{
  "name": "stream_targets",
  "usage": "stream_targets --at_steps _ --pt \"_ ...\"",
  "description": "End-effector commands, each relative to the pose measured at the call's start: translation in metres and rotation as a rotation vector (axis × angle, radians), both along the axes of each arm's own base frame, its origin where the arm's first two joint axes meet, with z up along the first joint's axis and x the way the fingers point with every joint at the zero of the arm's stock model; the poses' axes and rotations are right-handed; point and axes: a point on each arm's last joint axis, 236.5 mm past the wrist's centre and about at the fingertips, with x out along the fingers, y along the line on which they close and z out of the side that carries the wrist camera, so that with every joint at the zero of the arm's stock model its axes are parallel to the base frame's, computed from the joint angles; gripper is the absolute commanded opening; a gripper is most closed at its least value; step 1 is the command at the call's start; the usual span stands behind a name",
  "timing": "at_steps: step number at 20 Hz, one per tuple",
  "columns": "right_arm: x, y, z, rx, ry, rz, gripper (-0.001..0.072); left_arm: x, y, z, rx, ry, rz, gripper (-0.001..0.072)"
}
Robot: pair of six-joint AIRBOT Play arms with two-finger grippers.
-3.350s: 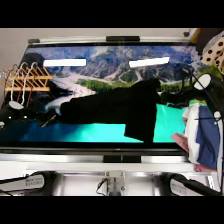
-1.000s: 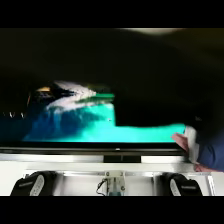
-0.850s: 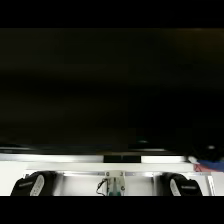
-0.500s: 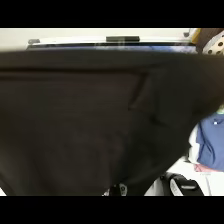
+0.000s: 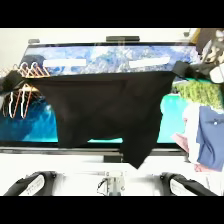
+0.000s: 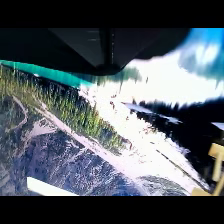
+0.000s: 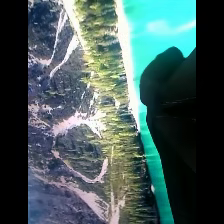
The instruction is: Fold the shirts.
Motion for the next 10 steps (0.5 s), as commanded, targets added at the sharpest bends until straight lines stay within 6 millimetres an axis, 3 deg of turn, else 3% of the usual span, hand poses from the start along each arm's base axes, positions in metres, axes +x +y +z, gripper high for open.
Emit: stream_targets --at_steps 1,3,5,7,10 --pt "0.034 0.014 -0.065 0.176 0.077 -0.069 0.0066 0.048 -0.009 -0.077 -0.179 0.096 0.054 0.0029" --pt "0.033 0.021 -0.098 0.208 0.156 -0.066 0.0066 0.054 -0.027 -0.120 -0.209 0.186 0.029 0.0029" --pt "0.029 0.024 -0.119 0.205 0.216 -0.052 0.0065 0.056 -0.040 -0.145 -0.193 0.229 -0.011 0.0030" --pt "0.023 0.025 -0.125 0.165 0.239 -0.002 0.0066 0.054 -0.046 -0.153 -0.132 0.225 -0.085 0.0029" --pt "0.001 0.025 -0.129 0.090 0.309 0.084 0.0066 0.039 -0.049 -0.149 -0.092 0.254 -0.208 0.0029"
